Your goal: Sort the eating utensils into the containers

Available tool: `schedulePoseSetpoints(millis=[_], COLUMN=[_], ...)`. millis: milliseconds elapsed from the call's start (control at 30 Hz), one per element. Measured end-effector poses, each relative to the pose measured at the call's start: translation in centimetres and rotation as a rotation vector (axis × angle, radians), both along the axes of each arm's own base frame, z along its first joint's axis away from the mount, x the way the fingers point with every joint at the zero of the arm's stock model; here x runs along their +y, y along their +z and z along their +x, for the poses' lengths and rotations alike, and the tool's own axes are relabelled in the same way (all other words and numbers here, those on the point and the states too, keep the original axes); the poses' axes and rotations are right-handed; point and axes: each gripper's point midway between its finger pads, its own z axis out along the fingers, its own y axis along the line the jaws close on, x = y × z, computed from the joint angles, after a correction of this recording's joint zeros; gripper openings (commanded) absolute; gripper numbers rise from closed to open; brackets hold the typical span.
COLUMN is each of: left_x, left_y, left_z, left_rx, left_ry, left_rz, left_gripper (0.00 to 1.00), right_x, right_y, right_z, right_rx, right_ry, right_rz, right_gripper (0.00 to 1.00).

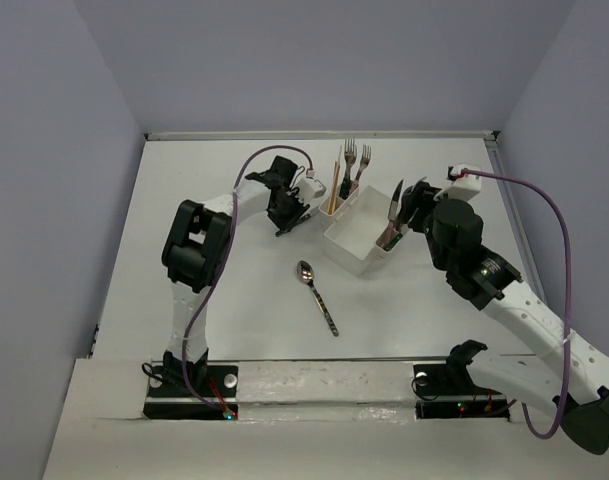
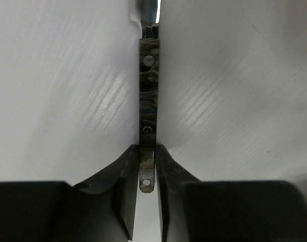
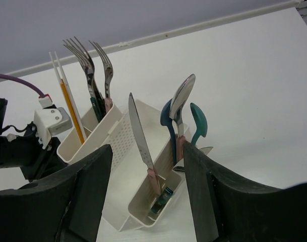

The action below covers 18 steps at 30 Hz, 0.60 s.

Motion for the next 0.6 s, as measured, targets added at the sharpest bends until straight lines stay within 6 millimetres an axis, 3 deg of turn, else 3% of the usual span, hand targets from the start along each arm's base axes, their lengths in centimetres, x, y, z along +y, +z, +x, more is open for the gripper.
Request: schedulePoseSetpoints(millis=[33,67,333,467,600], left_x=[-0.1,-0.2,1.2,4.7,8.4], left_y=[0.1,0.1,0.3,0.7,3.0], left_z=[0.1,0.1,-0.1,0.9,3.5], left_rx=[0.000,0.003,0.066,0.112,0.089], left_ry=[-0.005,-0.008,0.024,0.139,0.274], left_rz=[-0.003,-0.006,-0.054,-0.087,-0.141], left_gripper=[0.03,0.00,0.00,0.00,0.00], right_x=[-0.1,-0.1,-0.7,-0.7,-0.3], right_y=[0.0,0.0,0.0,0.6,2.2], right_z=[0.0,0.0,0.0,0.0,0.4], right_rx=[0.001,0.001,0.001,-0.007,-0.025], right_ry=[-0.002,-0.005,-0.024,-0.024,-0.002], right_rz=[-0.004,-0.006,-0.035,-0.046,-0.062], right_gripper=[0.64,0.64,0.65,0.65,0.65])
